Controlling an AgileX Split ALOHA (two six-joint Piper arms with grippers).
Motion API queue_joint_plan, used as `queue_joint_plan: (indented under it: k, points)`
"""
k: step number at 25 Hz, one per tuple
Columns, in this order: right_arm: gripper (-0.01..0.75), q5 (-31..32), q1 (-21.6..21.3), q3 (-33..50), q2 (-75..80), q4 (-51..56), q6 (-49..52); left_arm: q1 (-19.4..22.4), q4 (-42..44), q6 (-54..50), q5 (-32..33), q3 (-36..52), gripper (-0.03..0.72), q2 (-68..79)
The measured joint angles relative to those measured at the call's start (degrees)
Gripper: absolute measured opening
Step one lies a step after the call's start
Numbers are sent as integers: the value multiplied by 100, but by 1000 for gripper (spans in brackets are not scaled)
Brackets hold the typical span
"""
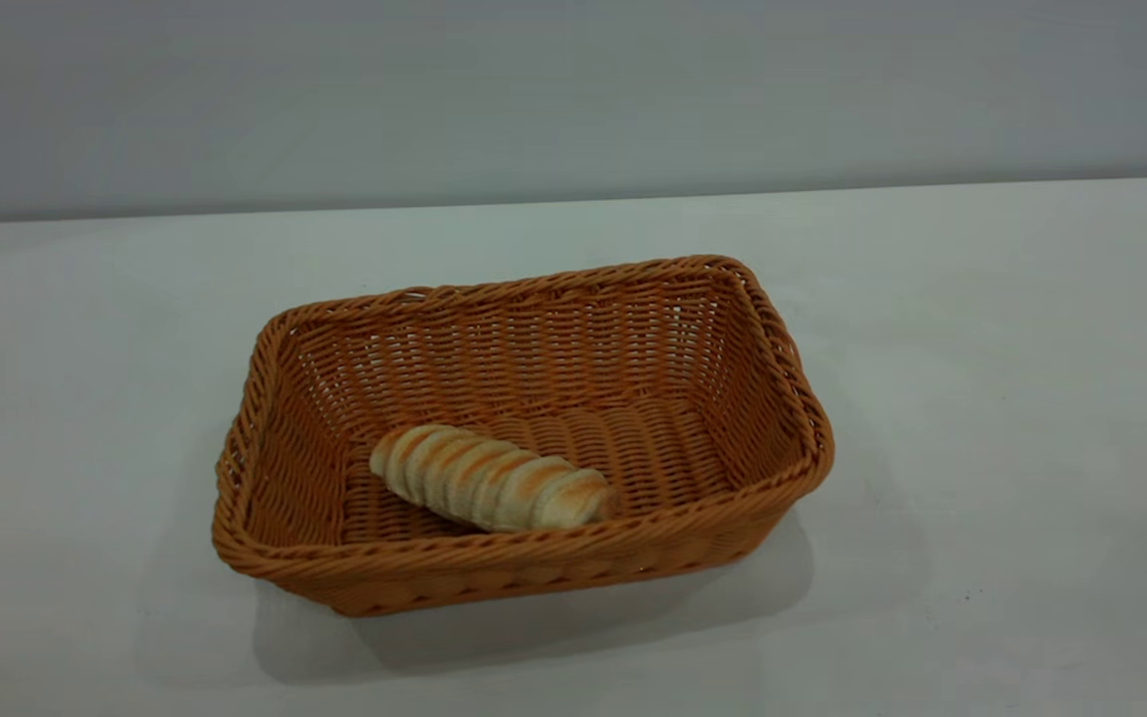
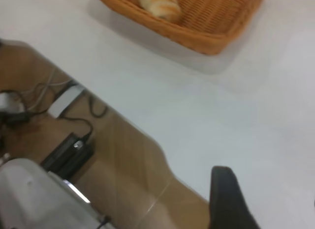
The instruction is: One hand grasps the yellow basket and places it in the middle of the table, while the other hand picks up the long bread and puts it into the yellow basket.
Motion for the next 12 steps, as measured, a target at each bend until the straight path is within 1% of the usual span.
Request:
queue_joint_plan:
  k: [2, 4, 12]
  points:
    - [463, -81, 0, 341, -312, -167, 34, 0, 64, 0, 0, 0, 559, 0]
    - [463, -74, 0, 495, -592, -308, 91, 0, 149, 0, 0, 0, 559, 0]
    - [463, 273, 0, 524, -1211, -704, 452, 0, 235, -34, 0, 0, 559, -11]
